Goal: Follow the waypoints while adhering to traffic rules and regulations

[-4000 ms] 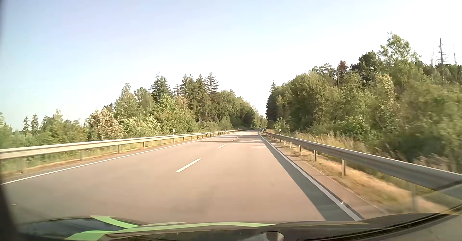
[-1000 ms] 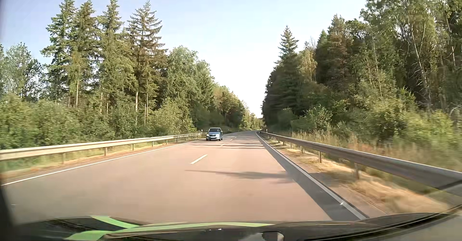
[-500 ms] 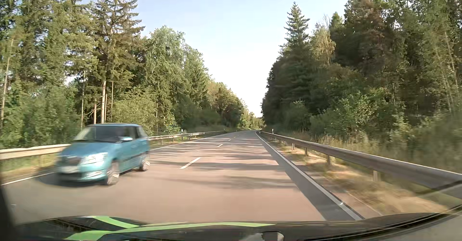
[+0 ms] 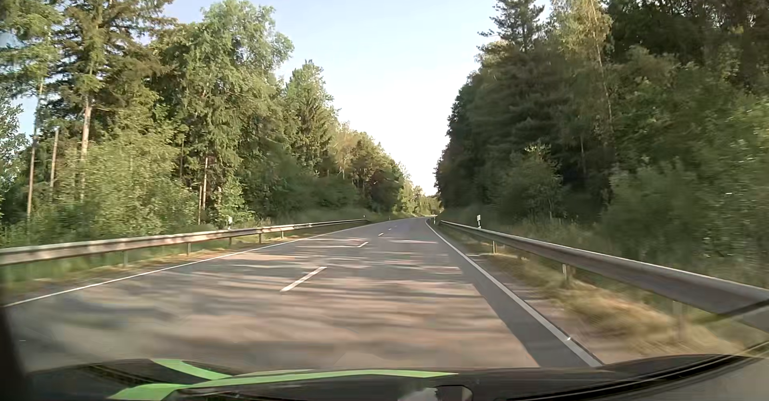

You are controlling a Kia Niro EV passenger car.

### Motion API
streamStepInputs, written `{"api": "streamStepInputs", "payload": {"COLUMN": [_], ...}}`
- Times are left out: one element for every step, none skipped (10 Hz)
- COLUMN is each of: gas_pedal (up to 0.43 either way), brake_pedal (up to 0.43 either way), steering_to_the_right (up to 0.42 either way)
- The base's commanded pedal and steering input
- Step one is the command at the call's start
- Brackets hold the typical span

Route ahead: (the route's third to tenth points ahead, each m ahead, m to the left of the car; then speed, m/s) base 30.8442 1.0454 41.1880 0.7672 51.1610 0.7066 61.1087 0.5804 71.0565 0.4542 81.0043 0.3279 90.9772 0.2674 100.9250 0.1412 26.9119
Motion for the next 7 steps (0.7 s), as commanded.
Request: {"api": "streamStepInputs", "payload": {"gas_pedal": [0.287,0.299,0.299,0.311,0.311,0.319,0.319], "brake_pedal": [0.000,0.000,0.000,0.000,0.000,0.000,0.000], "steering_to_the_right": [0.000,0.000,0.000,0.000,0.000,0.000,0.000]}}
